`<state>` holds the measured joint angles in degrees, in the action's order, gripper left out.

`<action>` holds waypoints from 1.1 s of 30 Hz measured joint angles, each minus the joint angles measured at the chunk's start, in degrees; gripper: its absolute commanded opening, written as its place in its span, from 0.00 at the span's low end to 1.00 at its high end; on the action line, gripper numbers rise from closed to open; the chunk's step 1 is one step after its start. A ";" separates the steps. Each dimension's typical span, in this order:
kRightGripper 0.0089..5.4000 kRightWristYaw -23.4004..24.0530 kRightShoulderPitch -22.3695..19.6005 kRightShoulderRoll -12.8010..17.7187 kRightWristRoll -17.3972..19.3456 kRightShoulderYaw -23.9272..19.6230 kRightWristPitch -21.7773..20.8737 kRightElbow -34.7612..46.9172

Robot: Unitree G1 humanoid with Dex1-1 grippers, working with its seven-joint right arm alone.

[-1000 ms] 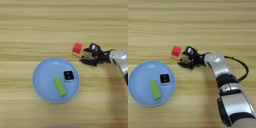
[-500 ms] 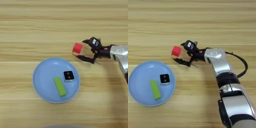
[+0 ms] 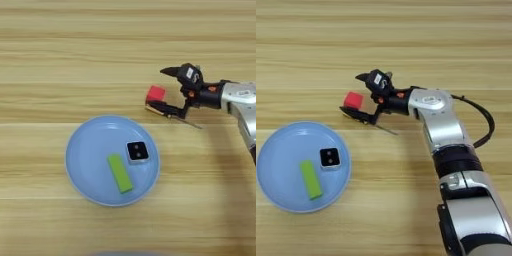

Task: Move the objects on the table

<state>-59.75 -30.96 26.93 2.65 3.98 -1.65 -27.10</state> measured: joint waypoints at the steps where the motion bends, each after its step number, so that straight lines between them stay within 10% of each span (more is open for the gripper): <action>1: 1.00 -0.12 0.10 0.00 0.07 0.00 0.10 0.39; 33: 1.00 -2.28 4.90 -0.83 4.62 1.35 7.39 14.15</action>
<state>-62.02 -26.06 26.10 7.28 5.34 5.73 -12.95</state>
